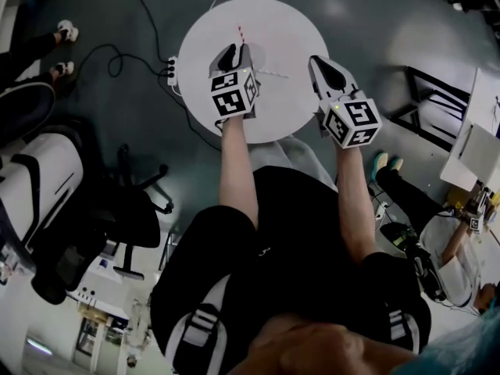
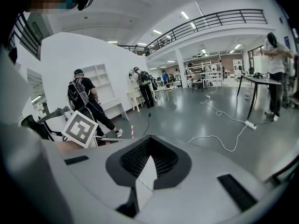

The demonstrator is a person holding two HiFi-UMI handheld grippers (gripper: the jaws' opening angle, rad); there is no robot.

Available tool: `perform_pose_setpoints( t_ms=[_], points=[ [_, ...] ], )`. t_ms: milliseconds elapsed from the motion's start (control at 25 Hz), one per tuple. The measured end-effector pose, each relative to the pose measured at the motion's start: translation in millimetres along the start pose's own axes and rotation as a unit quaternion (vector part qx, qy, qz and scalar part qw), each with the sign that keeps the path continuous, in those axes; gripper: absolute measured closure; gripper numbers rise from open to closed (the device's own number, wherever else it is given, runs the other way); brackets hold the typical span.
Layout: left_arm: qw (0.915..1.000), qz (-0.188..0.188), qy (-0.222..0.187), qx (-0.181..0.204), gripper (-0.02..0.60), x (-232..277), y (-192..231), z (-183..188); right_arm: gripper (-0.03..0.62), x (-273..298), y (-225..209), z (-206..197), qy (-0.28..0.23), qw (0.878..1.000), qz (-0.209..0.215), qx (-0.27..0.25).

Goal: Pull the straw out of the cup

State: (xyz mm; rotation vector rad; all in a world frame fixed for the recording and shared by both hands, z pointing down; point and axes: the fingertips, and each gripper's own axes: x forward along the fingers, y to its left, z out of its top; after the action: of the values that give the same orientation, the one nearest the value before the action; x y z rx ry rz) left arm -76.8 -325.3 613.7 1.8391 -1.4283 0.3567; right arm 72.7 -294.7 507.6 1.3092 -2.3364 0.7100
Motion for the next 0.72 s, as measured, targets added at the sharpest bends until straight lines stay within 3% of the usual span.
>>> perform_pose_setpoints(
  t_ms=[280, 480, 560, 720],
  points=[
    [0.9993, -0.006, 0.009, 0.036, 0.499, 26, -6, 1, 0.579, -10, -22, -9, 0.008, 1.000, -0.026, 0.008],
    [0.9992, -0.004, 0.024, 0.032, 0.500, 35, -4, -3, 0.579, -15, -24, -13, 0.010, 0.999, -0.032, 0.012],
    [0.9995, 0.003, 0.018, 0.027, 0.546, 35, -3, -3, 0.579, -18, -25, -15, 0.011, 0.999, -0.033, 0.011],
    [0.9997, 0.002, 0.009, 0.024, 0.555, 31, -6, -1, 0.579, -20, -26, -19, 0.013, 0.999, -0.033, 0.012]
  ],
)
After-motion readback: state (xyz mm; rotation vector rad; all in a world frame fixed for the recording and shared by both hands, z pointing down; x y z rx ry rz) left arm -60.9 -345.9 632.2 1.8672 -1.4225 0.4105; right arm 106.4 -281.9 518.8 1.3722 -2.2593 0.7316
